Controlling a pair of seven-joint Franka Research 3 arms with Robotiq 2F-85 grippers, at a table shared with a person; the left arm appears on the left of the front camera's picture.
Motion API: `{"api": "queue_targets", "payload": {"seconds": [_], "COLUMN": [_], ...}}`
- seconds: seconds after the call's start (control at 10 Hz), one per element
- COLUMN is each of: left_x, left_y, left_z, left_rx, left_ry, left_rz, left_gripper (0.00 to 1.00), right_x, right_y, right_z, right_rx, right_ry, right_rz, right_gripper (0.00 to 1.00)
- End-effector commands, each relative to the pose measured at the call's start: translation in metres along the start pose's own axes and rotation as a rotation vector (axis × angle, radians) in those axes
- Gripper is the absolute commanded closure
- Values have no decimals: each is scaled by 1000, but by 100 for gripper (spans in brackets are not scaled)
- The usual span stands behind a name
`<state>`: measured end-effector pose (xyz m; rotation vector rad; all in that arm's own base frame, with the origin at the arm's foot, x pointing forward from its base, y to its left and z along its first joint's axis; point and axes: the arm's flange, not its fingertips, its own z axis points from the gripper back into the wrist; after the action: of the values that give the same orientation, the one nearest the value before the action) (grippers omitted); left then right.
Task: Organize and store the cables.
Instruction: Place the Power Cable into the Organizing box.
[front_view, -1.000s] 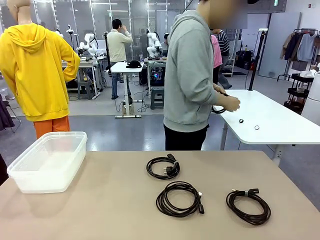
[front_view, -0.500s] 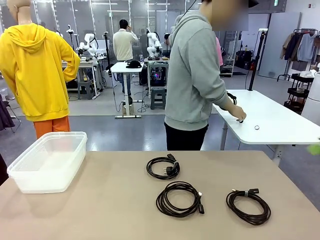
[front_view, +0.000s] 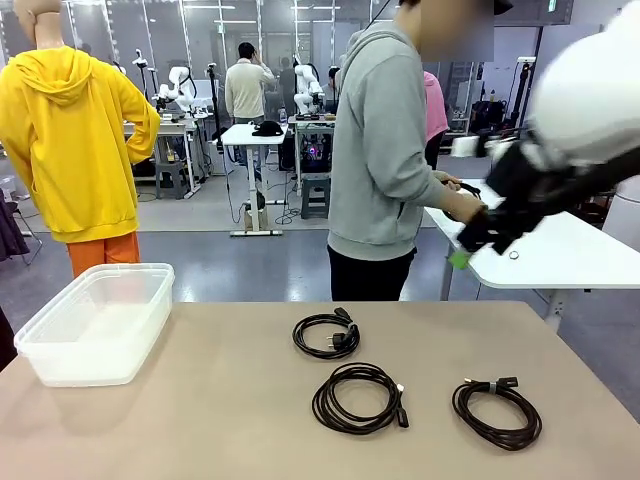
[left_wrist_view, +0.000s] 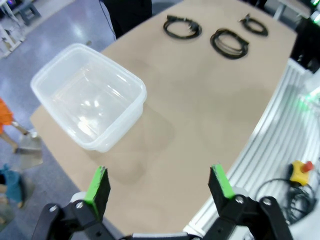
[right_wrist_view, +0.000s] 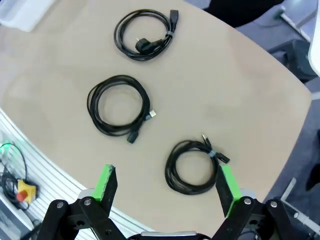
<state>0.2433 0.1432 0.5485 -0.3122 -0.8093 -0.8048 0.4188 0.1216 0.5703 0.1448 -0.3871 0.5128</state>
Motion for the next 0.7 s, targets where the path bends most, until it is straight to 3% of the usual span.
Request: {"api": "queue_targets", "payload": {"seconds": [0.0,0.4,0.6], "left_x": [1,1,1], "left_y": [0,0,0], "left_z": [0,0,0], "left_rx": [-7,-7,-7], "left_ry": [-7,-7,-7], "left_rz": [-10,-10,-10], "left_gripper": [0,0,0], "right_x": [53,89,79], "right_y": [19,54,53], "right_z": [-35,-104,-104], "right_rx": [-60,-34,-6], "right_ry": [74,147,135], "right_rz": [-69,-59,-40], "right_gripper": [0,0,0]}}
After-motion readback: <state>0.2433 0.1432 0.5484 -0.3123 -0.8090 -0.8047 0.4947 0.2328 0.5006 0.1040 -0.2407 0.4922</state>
